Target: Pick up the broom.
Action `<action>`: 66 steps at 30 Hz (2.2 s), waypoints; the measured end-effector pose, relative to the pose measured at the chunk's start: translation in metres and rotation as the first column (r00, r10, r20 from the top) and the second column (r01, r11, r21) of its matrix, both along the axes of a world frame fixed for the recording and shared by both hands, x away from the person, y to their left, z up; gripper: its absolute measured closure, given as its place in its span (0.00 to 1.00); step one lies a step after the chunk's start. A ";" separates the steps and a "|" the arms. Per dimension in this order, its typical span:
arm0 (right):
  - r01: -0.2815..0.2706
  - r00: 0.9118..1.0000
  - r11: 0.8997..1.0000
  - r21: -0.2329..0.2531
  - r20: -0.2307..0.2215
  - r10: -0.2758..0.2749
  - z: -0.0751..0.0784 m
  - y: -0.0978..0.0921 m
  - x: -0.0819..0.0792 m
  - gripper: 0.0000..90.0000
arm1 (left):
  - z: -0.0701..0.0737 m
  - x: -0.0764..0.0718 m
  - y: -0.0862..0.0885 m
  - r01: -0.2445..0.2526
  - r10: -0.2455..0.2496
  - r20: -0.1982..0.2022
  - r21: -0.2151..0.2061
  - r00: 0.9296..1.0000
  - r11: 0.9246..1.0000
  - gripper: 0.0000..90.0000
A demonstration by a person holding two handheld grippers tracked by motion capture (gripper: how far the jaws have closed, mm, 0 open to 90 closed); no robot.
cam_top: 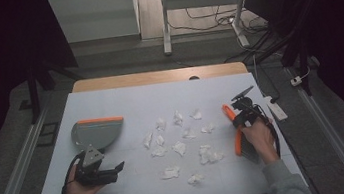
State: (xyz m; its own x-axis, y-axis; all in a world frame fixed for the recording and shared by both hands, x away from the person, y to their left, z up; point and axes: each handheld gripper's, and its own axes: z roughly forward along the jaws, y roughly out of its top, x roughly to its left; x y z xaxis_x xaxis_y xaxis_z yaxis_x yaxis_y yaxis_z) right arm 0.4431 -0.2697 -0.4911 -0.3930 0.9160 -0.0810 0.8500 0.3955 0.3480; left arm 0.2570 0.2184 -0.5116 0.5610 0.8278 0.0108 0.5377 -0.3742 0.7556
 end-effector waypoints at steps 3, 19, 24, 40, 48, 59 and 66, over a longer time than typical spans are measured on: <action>-0.016 1.000 1.000 0.026 0.007 0.016 0.000 -0.004 0.000 0.78 | 0.000 0.000 0.001 -0.003 0.003 0.001 -0.002 1.000 1.000 0.19; -0.080 0.962 0.941 0.328 0.271 -0.013 0.042 -0.051 -0.027 0.78 | 0.001 0.000 0.003 -0.010 0.010 0.010 -0.016 1.000 1.000 0.19; -0.117 0.944 0.923 0.368 0.329 -0.011 0.049 -0.054 -0.030 0.78 | 0.001 0.000 0.003 -0.013 0.013 0.006 -0.017 1.000 1.000 0.19; -0.269 0.850 0.835 0.480 0.526 -0.028 0.066 -0.064 -0.043 0.78 | 0.000 0.000 0.002 -0.011 0.011 0.010 -0.013 1.000 1.000 0.19; -0.311 0.809 0.807 0.502 0.586 -0.052 0.073 -0.065 -0.049 0.78 | 0.001 0.001 -0.002 -0.006 0.006 0.018 -0.009 1.000 1.000 0.19; -0.367 0.808 0.730 0.577 0.586 -0.057 0.081 -0.046 -0.054 0.78 | 0.024 0.008 -0.043 0.086 -0.085 0.099 -0.007 0.991 0.996 0.19; -0.396 0.812 0.686 0.610 0.581 -0.048 0.085 -0.027 -0.058 0.78 | 0.036 0.015 -0.083 0.176 -0.176 0.127 0.015 0.976 0.984 0.19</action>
State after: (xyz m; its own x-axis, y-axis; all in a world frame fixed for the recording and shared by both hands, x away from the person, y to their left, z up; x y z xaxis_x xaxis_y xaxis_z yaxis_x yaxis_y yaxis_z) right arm 0.3851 -0.2969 -0.4060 -0.6470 0.7064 0.2869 0.3850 -0.0222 0.9227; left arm 0.2718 0.1352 -0.4758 0.6916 0.7161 0.0944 0.3625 -0.4571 0.8122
